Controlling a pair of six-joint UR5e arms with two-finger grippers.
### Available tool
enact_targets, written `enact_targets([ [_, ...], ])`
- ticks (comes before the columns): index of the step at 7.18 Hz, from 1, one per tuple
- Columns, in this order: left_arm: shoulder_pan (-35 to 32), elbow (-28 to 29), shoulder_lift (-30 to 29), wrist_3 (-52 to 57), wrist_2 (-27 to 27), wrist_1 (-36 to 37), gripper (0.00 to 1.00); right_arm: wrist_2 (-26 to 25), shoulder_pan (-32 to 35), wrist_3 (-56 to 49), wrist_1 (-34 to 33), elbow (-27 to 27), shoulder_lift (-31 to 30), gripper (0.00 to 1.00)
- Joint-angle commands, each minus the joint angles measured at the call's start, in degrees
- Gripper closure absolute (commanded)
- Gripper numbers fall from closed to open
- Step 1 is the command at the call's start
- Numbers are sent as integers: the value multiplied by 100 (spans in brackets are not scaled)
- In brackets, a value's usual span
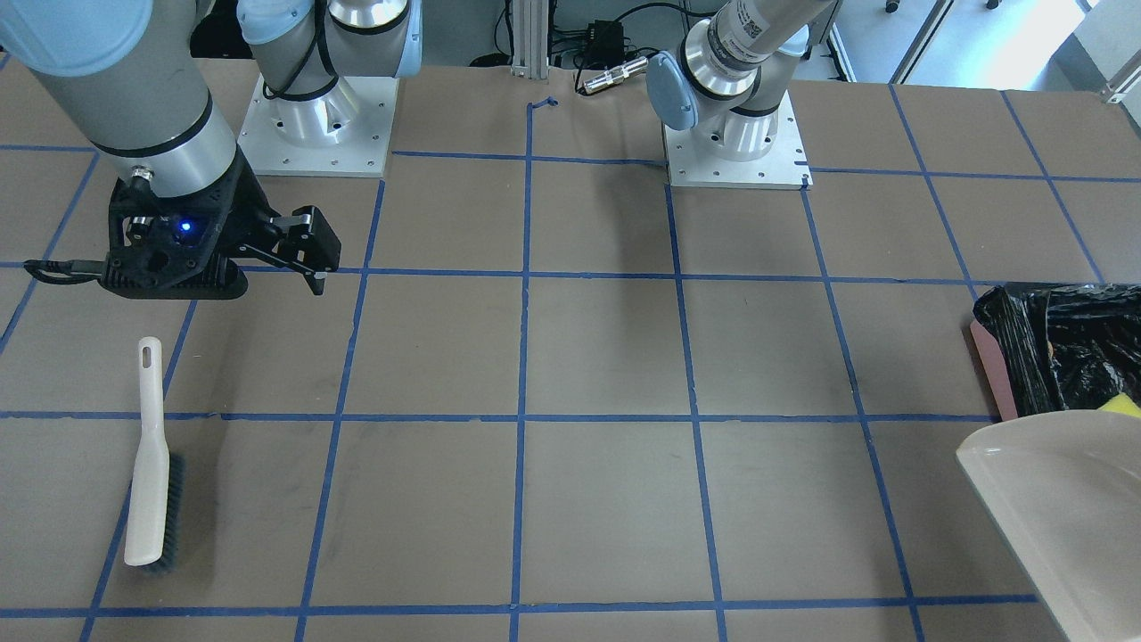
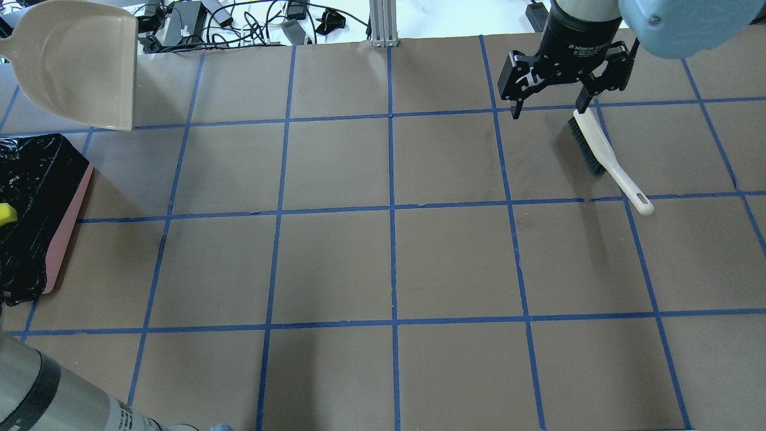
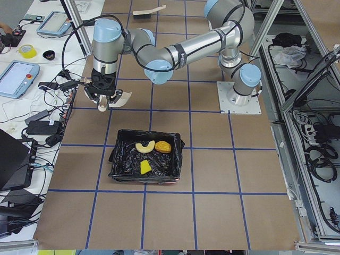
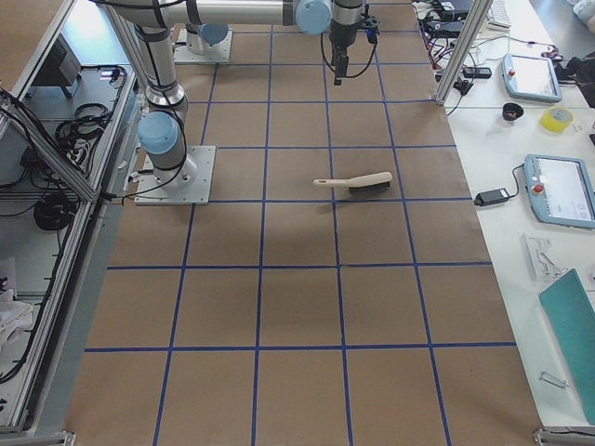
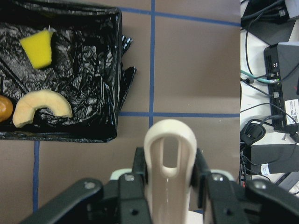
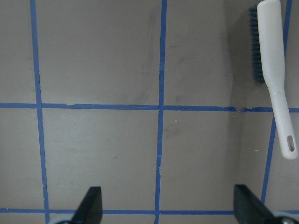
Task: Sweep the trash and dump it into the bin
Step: 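Bring the empty dustpan back and set it on the table with the left gripper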
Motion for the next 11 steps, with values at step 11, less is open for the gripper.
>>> enact_targets([
  [11,-1052,-348,-1172,-766,-99,-1314,100,38,2,-33,-456,557,-290,4],
])
